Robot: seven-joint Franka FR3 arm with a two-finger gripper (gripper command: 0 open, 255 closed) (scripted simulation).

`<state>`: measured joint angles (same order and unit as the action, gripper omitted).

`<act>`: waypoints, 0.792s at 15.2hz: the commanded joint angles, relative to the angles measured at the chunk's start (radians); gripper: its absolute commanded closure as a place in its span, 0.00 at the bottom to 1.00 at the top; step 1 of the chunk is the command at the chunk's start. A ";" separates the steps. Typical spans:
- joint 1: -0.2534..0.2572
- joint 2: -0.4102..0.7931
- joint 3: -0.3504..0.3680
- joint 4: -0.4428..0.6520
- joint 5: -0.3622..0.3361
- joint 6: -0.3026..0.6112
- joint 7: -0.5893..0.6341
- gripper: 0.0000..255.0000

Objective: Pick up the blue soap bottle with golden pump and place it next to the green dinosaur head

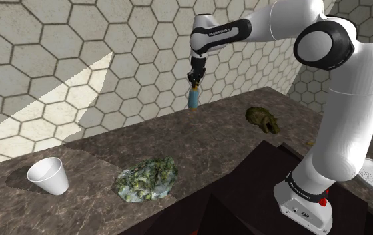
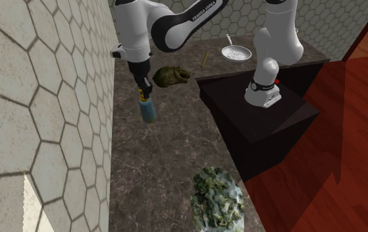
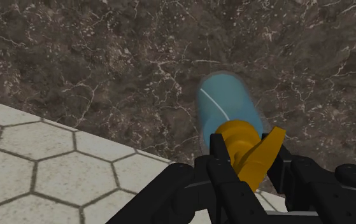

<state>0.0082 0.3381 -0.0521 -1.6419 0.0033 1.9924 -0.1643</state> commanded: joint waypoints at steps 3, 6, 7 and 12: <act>0.001 -0.014 0.000 0.033 -0.001 -0.047 0.001 1.00; 0.001 -0.021 0.000 0.063 -0.001 -0.084 0.001 1.00; 0.001 -0.023 0.000 0.074 -0.001 -0.097 0.001 1.00; -0.016 -0.093 -0.010 0.003 -0.002 -0.096 -0.026 1.00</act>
<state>-0.0010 0.2703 -0.0585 -1.6028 0.0015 1.8854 -0.1800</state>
